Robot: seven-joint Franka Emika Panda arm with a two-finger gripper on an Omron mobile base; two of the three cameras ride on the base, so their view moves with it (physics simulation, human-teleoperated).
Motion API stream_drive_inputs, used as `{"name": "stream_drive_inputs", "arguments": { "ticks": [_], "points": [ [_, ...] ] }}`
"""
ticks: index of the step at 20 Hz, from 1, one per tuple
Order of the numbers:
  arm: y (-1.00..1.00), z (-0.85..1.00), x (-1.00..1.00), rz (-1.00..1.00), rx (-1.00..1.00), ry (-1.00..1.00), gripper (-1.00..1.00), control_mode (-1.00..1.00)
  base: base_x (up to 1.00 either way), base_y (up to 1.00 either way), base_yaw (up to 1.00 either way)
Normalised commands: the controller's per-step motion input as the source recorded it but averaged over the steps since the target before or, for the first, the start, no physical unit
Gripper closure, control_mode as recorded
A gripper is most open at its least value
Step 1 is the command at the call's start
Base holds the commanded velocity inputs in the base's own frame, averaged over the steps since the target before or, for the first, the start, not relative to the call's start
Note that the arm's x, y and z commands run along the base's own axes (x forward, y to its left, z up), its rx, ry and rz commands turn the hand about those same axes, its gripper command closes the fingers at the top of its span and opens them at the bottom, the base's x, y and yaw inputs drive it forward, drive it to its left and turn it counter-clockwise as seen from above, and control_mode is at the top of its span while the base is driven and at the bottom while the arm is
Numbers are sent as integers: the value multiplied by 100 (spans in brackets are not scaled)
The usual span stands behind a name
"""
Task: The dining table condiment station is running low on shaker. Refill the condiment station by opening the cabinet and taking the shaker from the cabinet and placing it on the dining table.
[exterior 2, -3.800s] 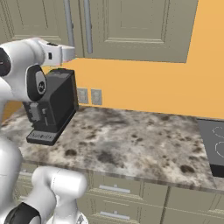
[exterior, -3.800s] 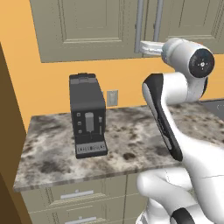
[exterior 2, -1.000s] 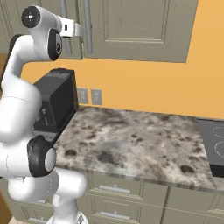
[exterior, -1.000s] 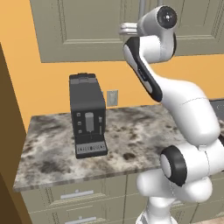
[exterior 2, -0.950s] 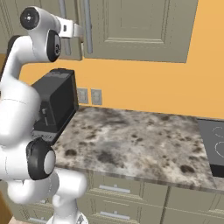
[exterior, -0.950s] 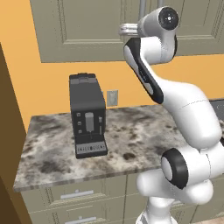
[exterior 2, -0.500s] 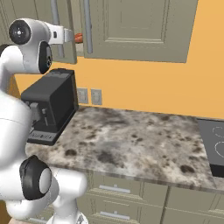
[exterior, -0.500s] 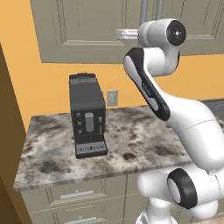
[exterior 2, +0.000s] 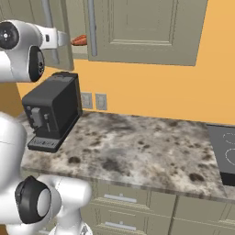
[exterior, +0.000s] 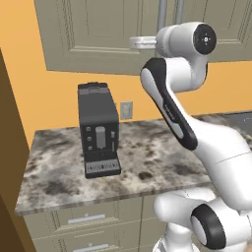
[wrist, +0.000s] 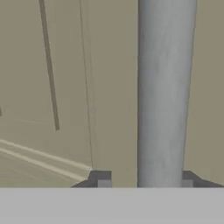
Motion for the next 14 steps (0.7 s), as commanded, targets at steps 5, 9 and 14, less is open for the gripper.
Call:
{"name": "stream_drive_inputs", "arguments": {
  "ticks": [5,9,14],
  "points": [
    [100,42,-100,-1,-12,-1,-100,-100,0,0,0],
    [78,-12,-100,-3,-8,-18,-100,-100,0,0,0],
    [15,-18,-100,-1,0,-24,-100,-100,0,0,0]
  ]
}}
